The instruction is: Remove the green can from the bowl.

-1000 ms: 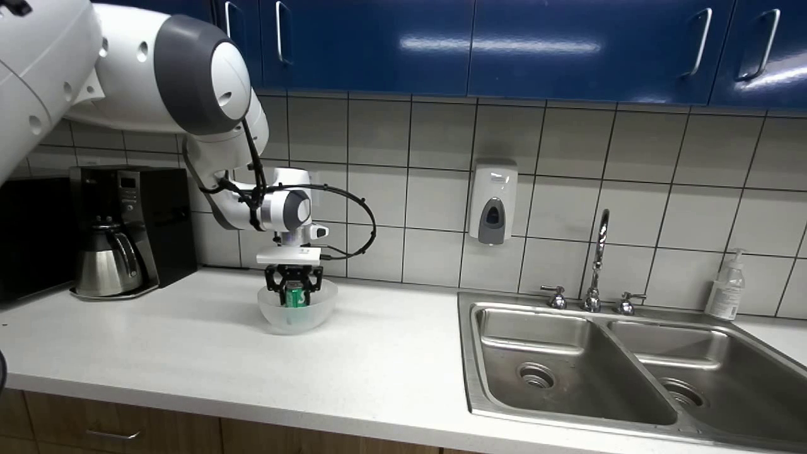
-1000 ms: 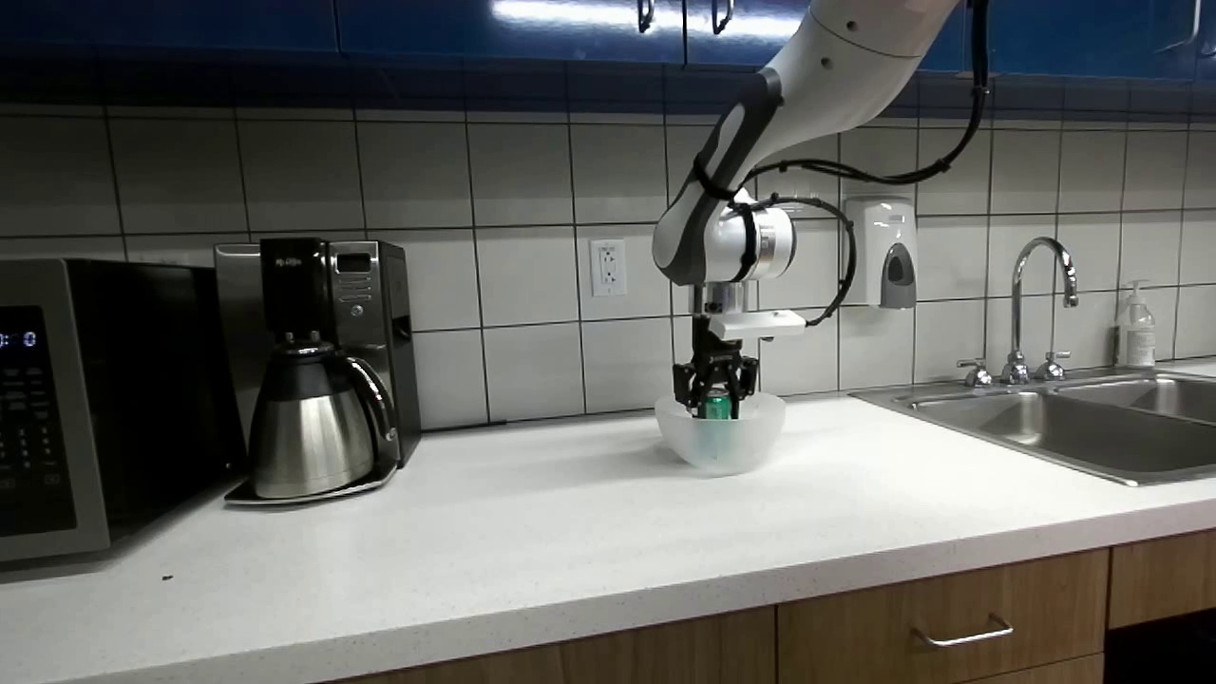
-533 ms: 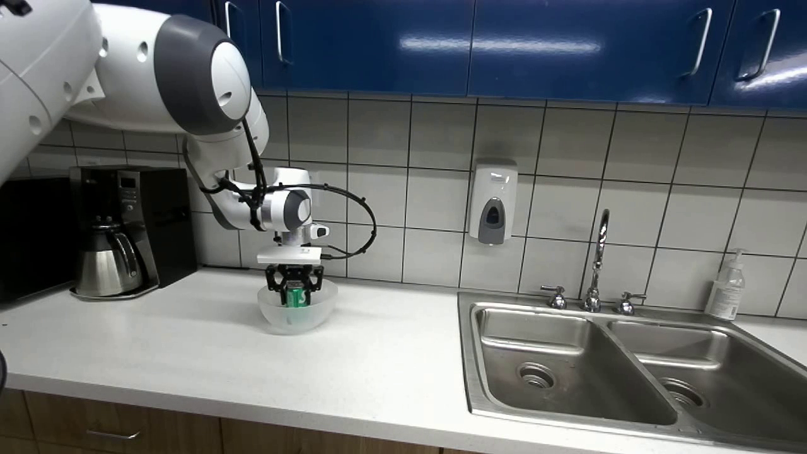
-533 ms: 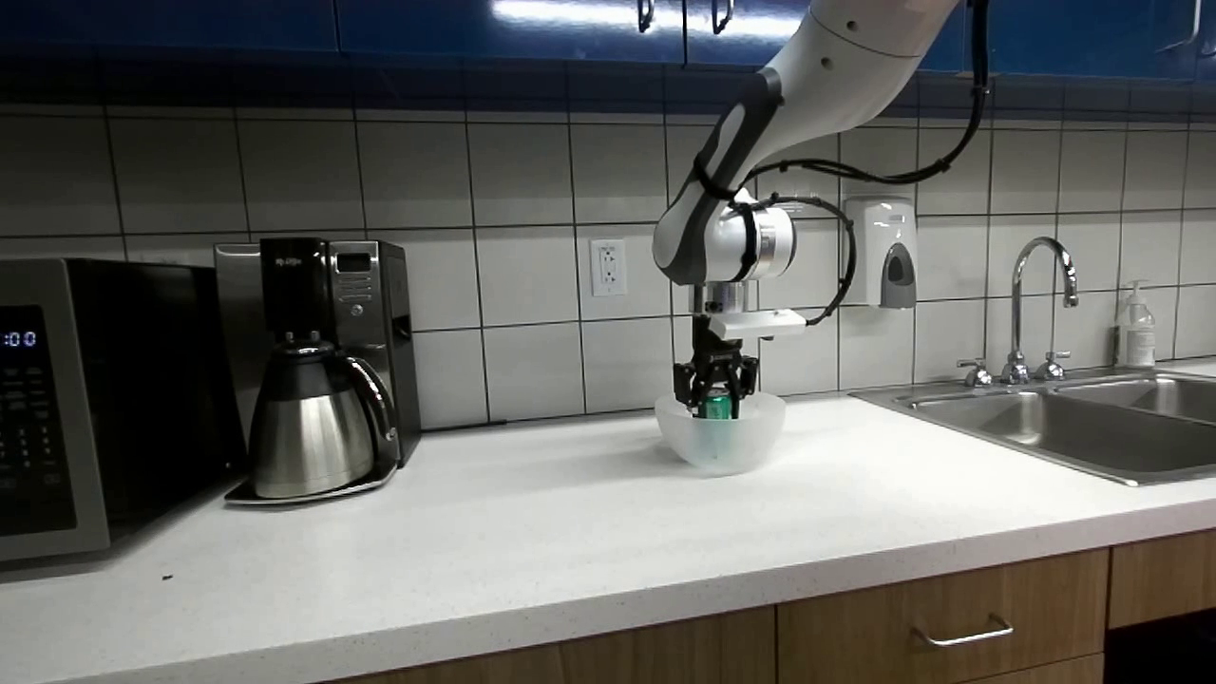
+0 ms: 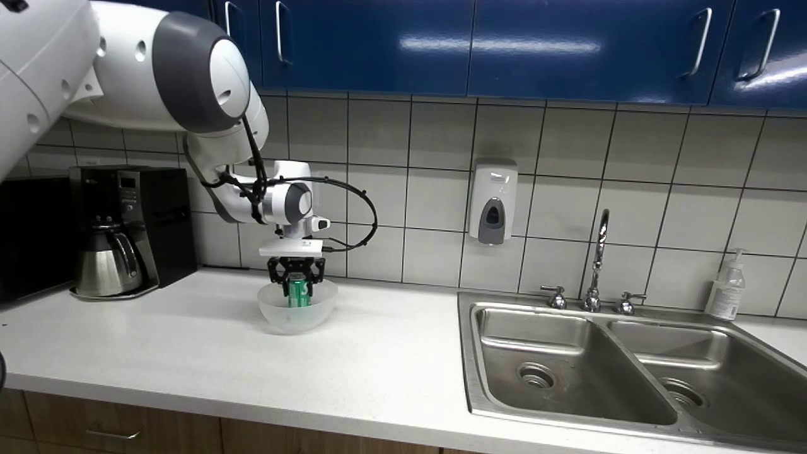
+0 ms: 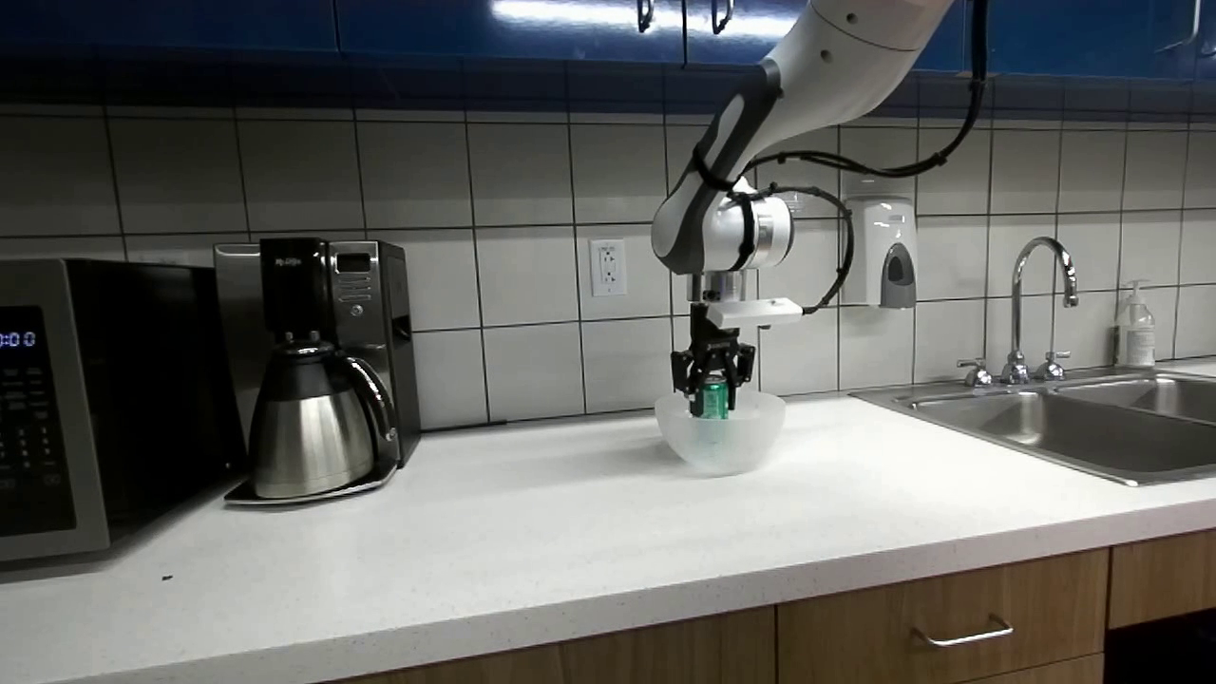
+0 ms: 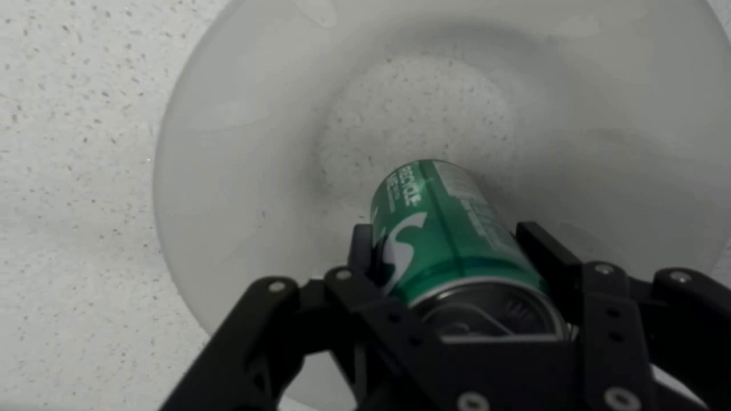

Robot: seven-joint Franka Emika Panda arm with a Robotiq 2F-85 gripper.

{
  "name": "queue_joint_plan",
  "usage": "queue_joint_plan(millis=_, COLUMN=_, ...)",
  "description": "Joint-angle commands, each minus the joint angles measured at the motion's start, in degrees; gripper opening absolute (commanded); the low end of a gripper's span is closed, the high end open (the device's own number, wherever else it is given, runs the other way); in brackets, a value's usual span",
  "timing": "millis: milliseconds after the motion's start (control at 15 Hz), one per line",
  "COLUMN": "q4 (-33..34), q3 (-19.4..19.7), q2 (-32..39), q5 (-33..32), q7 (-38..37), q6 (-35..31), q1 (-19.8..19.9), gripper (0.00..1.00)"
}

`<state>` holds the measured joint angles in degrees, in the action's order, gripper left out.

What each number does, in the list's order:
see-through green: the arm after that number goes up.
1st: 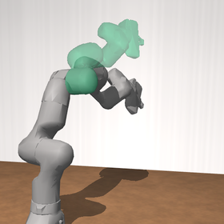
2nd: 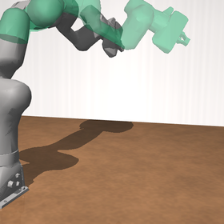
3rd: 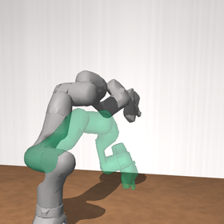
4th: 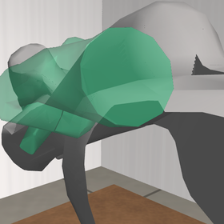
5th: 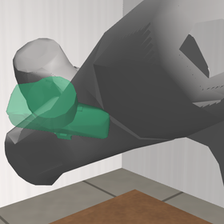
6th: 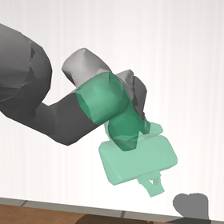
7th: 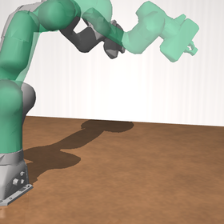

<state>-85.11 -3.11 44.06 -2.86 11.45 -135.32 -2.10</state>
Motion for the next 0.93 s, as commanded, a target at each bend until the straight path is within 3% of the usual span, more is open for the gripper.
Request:
queue_joint_plan(millis=0, q4=-0.8, q3=0.8, q2=-3.2, q5=-1.3, q7=-3.0, q6=1.6, q1=-1.6, gripper=0.39)
queue_joint_plan(millis=867, q4=-7.0, q3=5.1, q2=-14.8, q5=-9.1, q7=-17.4, q6=5.6, q1=-8.7, gripper=0.39)
